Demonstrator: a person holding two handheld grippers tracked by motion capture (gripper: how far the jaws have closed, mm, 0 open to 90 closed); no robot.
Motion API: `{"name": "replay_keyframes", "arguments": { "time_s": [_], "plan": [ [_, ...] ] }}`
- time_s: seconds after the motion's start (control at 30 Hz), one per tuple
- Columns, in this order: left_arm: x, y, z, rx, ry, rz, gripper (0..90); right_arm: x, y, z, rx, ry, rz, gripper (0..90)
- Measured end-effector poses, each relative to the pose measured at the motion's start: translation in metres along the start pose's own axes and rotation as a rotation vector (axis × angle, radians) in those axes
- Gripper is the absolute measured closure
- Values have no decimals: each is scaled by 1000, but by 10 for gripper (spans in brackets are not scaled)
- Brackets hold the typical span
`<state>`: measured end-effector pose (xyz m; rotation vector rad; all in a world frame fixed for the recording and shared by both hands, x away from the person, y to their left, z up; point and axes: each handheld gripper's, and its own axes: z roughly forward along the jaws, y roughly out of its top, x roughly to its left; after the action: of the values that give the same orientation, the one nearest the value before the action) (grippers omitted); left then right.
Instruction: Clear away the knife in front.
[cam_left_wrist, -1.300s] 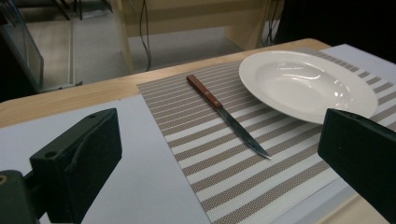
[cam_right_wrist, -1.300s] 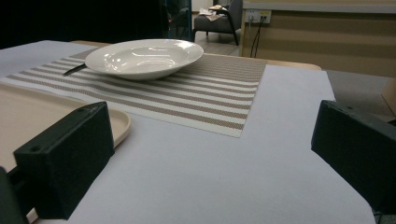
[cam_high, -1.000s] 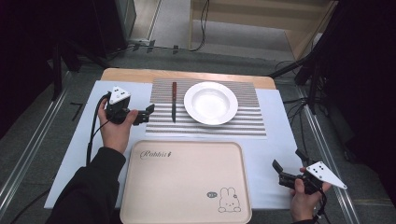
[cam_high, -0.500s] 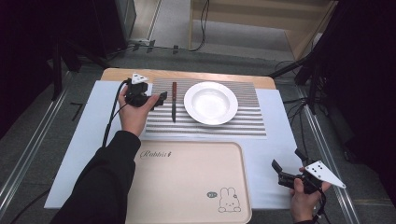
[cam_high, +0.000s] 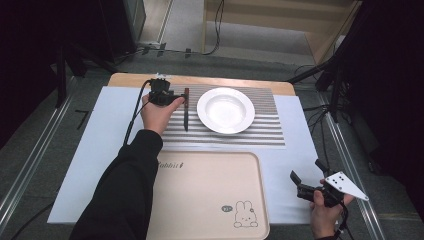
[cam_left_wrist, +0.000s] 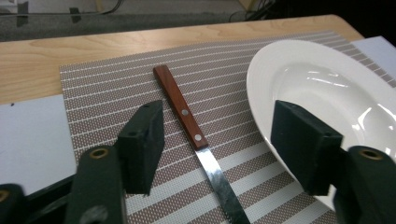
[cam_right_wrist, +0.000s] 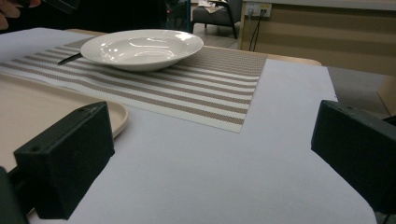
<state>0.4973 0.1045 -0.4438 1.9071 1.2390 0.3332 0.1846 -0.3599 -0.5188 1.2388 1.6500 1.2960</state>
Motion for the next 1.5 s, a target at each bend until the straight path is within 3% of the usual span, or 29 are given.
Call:
{"name": "replay_keyframes", "arguments": {
  "time_s": [0.33,0.6,0.8,0.93,1.03,1.1,1.2,1.27,1.37,1.5],
  "plan": [
    [-3,12,28,109,56,-29,535,1,0,2,17,-15,0,0],
    [-8,11,52,179,88,-20,605,0,0,3,15,-20,1,0],
    [-8,5,68,240,146,-15,630,-1,0,2,13,-19,11,0],
    [-7,1,73,257,163,-1,628,-1,0,3,11,-19,11,0],
    [-9,0,72,253,178,1,658,-1,0,3,11,-21,13,0],
    [-12,0,73,254,194,23,707,-1,0,3,12,-23,12,0],
    [-12,-1,72,264,182,57,768,-1,0,3,13,-26,7,0],
    [-10,0,70,275,166,44,774,-1,0,3,17,-26,9,0],
    [-8,-1,68,274,187,62,776,0,0,4,18,-28,11,0],
    [-2,-2,60,246,161,40,777,-1,0,4,14,-27,6,0]
  ]
}}
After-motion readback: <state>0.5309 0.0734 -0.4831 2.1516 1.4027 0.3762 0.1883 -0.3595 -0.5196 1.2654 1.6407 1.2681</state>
